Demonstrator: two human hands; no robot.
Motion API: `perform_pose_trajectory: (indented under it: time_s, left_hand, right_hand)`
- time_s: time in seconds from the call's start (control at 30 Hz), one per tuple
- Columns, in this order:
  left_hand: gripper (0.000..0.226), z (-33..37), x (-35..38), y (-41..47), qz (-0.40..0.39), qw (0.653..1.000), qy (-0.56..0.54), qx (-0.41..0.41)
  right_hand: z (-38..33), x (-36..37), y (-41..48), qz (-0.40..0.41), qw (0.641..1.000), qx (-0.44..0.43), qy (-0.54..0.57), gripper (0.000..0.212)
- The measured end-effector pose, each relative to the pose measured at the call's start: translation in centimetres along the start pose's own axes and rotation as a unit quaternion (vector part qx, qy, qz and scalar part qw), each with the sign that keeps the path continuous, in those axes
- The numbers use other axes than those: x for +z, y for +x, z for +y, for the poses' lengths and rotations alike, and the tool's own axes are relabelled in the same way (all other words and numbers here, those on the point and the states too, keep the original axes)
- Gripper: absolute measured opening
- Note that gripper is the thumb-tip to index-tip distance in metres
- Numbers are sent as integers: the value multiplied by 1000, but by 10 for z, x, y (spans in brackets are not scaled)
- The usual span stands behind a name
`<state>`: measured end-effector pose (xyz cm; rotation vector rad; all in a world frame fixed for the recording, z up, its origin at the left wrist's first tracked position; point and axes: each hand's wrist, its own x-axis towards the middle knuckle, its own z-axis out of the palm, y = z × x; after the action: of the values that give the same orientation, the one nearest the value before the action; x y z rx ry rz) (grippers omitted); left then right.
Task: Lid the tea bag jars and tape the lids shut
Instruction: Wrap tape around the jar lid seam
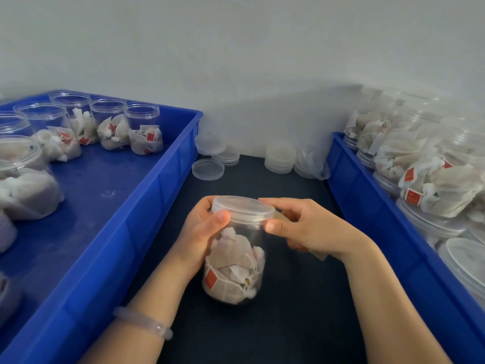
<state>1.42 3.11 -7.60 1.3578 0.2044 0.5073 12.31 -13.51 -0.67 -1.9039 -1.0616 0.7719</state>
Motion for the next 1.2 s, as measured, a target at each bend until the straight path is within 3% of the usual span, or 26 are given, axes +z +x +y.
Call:
perform_pose_trajectory:
  time_s: [0.1, 0.2, 0.37, 0.43, 0.5, 0.63, 0.73, 0.83, 0.97, 1.1, 1.2]
  left_hand:
    - [47, 5, 7, -1, 50, 990, 126, 51]
    - [34, 8, 11, -2, 83, 982, 167, 44]
    - [71, 9, 12, -3, 103, 981, 167, -1]
    - [73, 9, 9, -2, 105, 984, 140, 8]
    - [69, 9, 4, 0, 83, 991, 108, 13]
    - [63, 8, -4, 2, 17, 997, 66, -35]
    - [59, 7, -4, 3, -23, 997, 48, -49]
    - [69, 3, -4, 2, -41, 998, 16, -35]
    - [91, -3, -3, -1, -82, 996, -44, -6]
    - [103, -7, -2, -3, -109, 994, -23, 9]
    - [96, -6, 3, -4, -47, 997, 42, 54]
  right_hand:
    - [0, 3, 0, 42, 999, 11, 14, 40]
    - [2, 10, 7, 72, 997, 8, -15, 25]
    - [-2, 17, 7, 44, 998, 3, -48, 33]
    - [-5, 12, 3, 42, 997, -2, -65, 35]
    - [-7, 3, -2, 63, 995, 10, -70, 56]
    - [-12, -2, -6, 62, 996, 15, -65, 59]
    - [-8, -2, -5, 70, 995, 29, -69, 75]
    - [-7, -2, -1, 57, 995, 44, -63, 82]
    - [-5, -1, 0, 1, 999, 23, -40, 69]
    - [-1, 0, -2, -31, 999, -5, -25, 62]
    - [-1, 1, -1, -6, 1000, -19, -24, 54]
